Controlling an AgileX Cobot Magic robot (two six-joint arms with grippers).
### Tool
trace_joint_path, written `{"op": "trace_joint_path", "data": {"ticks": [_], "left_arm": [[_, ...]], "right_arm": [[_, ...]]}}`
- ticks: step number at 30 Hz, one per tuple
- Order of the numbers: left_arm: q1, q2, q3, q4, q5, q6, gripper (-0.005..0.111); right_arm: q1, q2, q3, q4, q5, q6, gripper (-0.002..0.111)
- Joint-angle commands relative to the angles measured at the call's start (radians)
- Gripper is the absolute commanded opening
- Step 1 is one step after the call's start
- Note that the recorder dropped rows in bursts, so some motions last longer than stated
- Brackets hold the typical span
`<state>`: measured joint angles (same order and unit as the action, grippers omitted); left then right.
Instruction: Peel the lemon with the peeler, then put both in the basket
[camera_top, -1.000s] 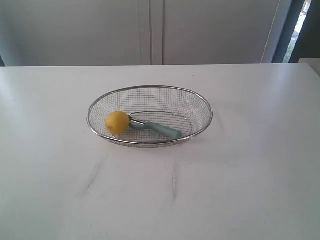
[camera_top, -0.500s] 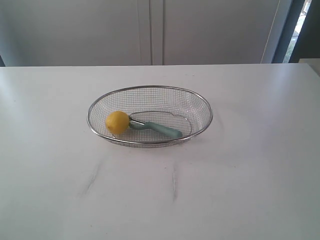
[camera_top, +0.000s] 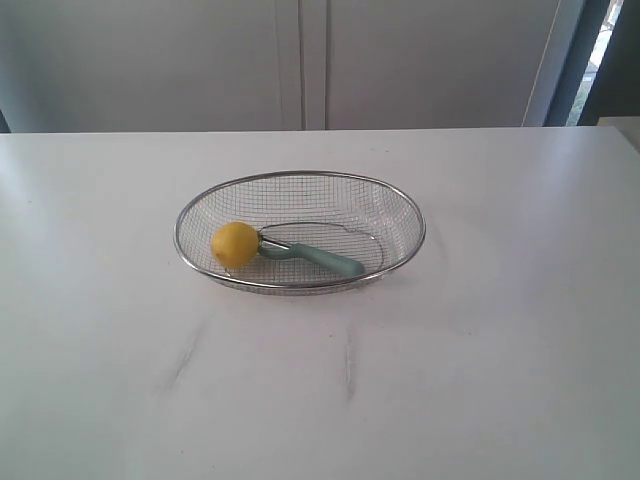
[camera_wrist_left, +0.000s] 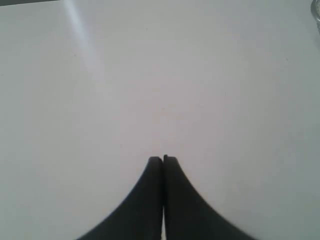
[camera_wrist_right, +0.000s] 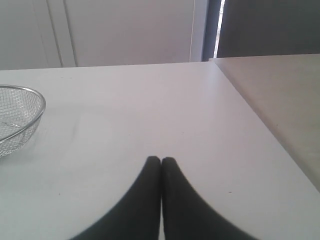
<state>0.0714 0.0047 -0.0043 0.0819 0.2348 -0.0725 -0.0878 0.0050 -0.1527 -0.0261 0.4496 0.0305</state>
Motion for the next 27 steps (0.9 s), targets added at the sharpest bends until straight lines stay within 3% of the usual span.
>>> {"op": "trace_joint_path", "data": {"ticks": [1,7,27], "left_arm": [[0.001,-0.005,0.004,0.002,-0.003,-0.001,0.0],[0.001,-0.005,0.004,0.002,-0.003,-0.001,0.0],[0.001,-0.005,0.004,0.002,-0.003,-0.001,0.0]], "right_arm": [[0.0,-0.005,0.02,-0.008,-0.015,-0.007,0.0],[0.078,-0.005,0.037,-0.022,-0.021,-0.007,0.0],[0.077,-0.005,0.153,-0.022,-0.102,-0.007,0.0]]}}
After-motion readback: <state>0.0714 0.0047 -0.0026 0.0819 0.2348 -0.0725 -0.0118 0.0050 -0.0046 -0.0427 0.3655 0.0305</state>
